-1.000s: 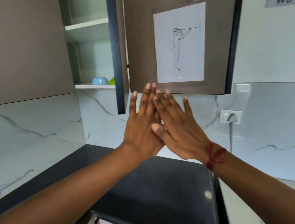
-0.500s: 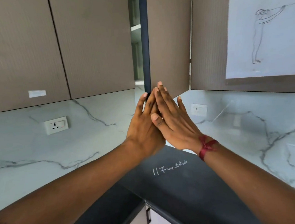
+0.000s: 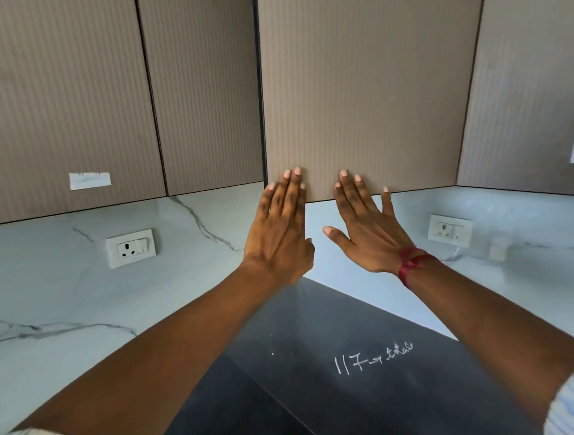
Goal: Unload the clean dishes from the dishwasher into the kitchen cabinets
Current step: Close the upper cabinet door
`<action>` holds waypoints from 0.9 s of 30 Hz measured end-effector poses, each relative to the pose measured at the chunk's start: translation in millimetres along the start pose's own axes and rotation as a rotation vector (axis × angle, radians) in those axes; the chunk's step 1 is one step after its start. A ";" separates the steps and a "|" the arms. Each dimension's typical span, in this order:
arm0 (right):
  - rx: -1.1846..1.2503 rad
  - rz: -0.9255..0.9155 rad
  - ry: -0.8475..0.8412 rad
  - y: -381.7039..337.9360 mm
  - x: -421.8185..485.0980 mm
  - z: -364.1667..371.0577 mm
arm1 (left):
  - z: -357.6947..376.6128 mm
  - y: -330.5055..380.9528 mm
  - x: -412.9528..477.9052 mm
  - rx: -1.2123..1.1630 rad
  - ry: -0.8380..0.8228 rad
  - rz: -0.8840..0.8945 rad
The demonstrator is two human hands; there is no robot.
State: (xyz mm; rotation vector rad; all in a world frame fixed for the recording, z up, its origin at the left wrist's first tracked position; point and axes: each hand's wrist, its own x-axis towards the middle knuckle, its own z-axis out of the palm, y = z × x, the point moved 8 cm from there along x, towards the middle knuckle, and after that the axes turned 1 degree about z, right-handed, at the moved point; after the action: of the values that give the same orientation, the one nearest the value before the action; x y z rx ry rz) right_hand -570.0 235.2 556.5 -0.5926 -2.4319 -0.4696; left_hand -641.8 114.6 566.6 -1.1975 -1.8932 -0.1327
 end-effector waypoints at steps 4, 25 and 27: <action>-0.149 -0.050 0.078 3.6 37.1 35.3 | 50.6 -14.0 34.7 -0.079 -0.016 -0.016; -0.413 0.035 0.208 61.0 147.5 133.4 | 225.8 -21.6 176.6 -0.255 0.014 0.263; -0.409 0.078 0.196 73.5 154.8 137.9 | 236.1 -14.3 190.0 -0.284 0.025 0.306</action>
State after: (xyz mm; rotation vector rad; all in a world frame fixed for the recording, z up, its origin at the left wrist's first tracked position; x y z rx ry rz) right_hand -708.5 406.1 559.9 -0.7669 -2.1290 -0.9574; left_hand -827.2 354.7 560.6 -1.6554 -1.6843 -0.2544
